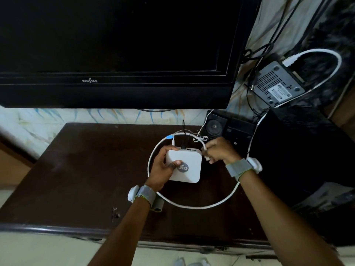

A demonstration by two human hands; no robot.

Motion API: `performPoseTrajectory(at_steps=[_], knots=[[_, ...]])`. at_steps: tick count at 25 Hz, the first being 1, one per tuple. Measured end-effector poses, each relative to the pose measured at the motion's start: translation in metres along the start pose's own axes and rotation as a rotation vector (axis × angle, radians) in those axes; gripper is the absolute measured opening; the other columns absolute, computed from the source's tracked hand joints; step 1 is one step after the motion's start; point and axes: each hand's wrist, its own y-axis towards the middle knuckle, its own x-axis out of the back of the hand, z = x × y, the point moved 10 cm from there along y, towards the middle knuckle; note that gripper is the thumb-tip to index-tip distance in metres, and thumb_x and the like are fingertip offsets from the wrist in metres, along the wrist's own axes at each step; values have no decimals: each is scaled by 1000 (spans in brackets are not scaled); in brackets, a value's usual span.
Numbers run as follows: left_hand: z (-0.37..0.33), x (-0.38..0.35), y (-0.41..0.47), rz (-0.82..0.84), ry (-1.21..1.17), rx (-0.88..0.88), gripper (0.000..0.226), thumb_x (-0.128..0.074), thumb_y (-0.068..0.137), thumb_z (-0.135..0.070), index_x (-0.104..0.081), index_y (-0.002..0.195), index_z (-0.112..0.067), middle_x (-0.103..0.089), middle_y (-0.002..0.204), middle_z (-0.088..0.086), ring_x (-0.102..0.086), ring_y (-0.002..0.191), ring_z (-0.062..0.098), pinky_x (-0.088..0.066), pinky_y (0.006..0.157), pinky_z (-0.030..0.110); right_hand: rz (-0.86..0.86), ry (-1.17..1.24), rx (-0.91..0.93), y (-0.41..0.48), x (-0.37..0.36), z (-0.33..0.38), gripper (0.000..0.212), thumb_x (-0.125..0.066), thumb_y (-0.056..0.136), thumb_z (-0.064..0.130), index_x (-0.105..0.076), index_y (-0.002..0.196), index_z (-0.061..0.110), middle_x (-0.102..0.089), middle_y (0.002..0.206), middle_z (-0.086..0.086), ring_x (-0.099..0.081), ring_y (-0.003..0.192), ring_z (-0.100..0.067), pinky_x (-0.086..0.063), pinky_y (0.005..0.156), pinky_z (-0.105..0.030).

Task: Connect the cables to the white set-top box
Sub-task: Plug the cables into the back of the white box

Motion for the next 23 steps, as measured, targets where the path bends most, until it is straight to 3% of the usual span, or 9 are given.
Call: performPoseTrajectory(at_steps=[3,6,11,19,23], knots=[[2,-1,0,9,-31,-10,35,-72,83,0,-61,108,-24,-60,123,14,-62,110,23,-55,84,28,-76,98,116,-4,21,28,18,-79,75,6,-78,93,7,-69,64,2,-60,41,-5,-54,45,-19],[3,-1,-1,9,-31,-10,35,-71,84,-1,-60,108,-24,-58,127,16,-61,113,28,-56,82,28,-85,183,217,-16,24,54,24,-80,73,-1,-76,97,4,-69,67,-5,-62,42,-2,-55,48,-15],[4,0,-1,6,-26,-8,37,-72,83,-4,-61,106,-31,-57,128,13,-59,116,32,-58,85,33,-79,256,273,-23,10,63,26,-80,73,-2,-76,98,1,-72,75,-19,-66,49,-11,-61,61,-29],[3,1,-4,-16,-25,-30,39,-72,81,-5,-62,106,-33,-58,128,10,-59,119,31,-57,90,36,-120,200,337,-30,6,65,20,-79,73,0,-77,93,4,-62,48,8,-62,41,-2,-53,53,-19],[3,2,-5,-38,-7,-33,37,-72,81,-6,-61,108,-28,-57,127,9,-58,119,28,-56,93,39,-128,158,353,-35,5,66,20,-81,72,2,-78,92,6,-66,53,2,-63,46,-5,-53,54,-18]])
